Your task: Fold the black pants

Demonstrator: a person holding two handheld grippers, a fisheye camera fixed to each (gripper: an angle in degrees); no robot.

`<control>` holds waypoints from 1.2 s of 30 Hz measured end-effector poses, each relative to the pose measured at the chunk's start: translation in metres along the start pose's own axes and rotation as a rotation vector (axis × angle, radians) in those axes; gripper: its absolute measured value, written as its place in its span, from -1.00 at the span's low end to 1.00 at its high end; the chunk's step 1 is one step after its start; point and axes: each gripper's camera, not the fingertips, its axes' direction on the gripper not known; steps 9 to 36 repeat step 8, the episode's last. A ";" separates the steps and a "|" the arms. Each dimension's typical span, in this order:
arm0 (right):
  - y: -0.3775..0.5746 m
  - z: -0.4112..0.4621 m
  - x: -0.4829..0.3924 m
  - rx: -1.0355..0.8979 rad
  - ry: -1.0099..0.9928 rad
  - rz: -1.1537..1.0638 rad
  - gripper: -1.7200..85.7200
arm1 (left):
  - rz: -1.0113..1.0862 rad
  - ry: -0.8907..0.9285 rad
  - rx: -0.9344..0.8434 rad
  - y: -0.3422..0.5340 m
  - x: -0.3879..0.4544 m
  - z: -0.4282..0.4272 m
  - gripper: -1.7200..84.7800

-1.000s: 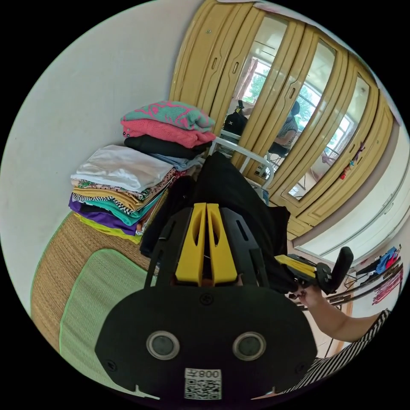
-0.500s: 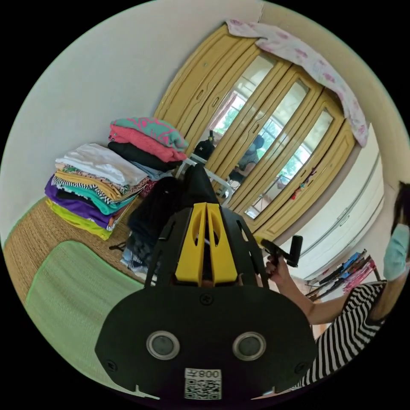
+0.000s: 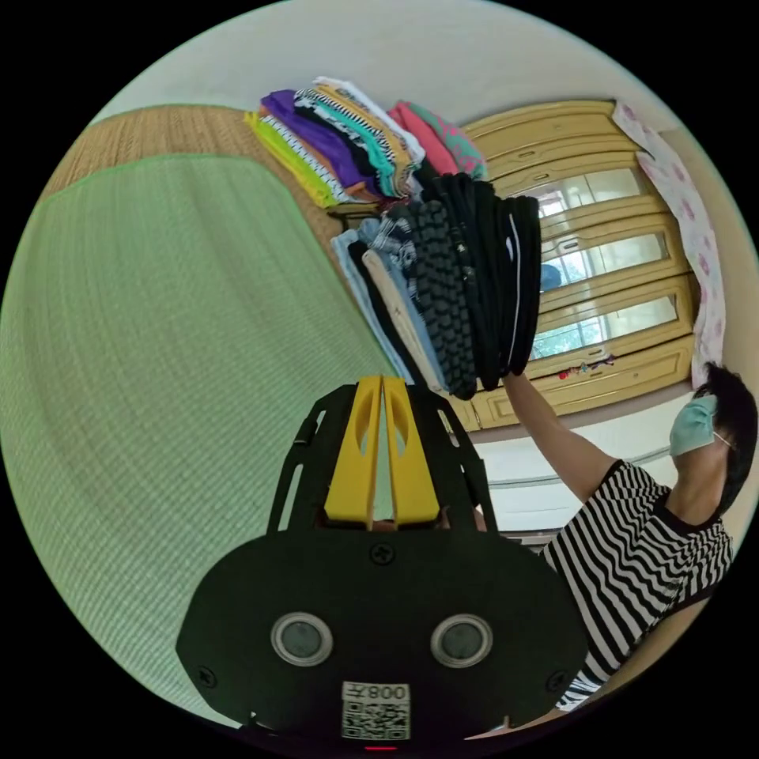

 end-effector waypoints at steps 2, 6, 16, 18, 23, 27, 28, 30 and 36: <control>-0.006 0.022 -0.019 -0.086 0.027 -0.102 -0.78 | -0.045 -0.008 -0.029 0.012 -0.018 -0.002 -0.96; -0.010 0.039 -0.028 -0.170 0.031 -0.162 -0.69 | -0.088 -0.008 -0.039 0.025 -0.041 -0.007 -0.96; -0.009 0.052 -0.037 -0.272 0.058 -0.225 -0.66 | -0.112 0.003 -0.044 0.031 -0.055 -0.009 -0.96; -0.009 0.052 -0.037 -0.272 0.058 -0.225 -0.66 | -0.112 0.003 -0.044 0.031 -0.055 -0.009 -0.96; -0.009 0.052 -0.037 -0.272 0.058 -0.225 -0.66 | -0.112 0.003 -0.044 0.031 -0.055 -0.009 -0.96; -0.009 0.052 -0.037 -0.272 0.058 -0.225 -0.66 | -0.112 0.003 -0.044 0.031 -0.055 -0.009 -0.96; -0.009 0.052 -0.037 -0.272 0.058 -0.225 -0.66 | -0.112 0.003 -0.044 0.031 -0.055 -0.009 -0.96; -0.009 0.052 -0.037 -0.272 0.058 -0.225 -0.66 | -0.112 0.003 -0.044 0.031 -0.055 -0.009 -0.96; -0.009 0.052 -0.037 -0.272 0.058 -0.225 -0.66 | -0.112 0.003 -0.044 0.031 -0.055 -0.009 -0.96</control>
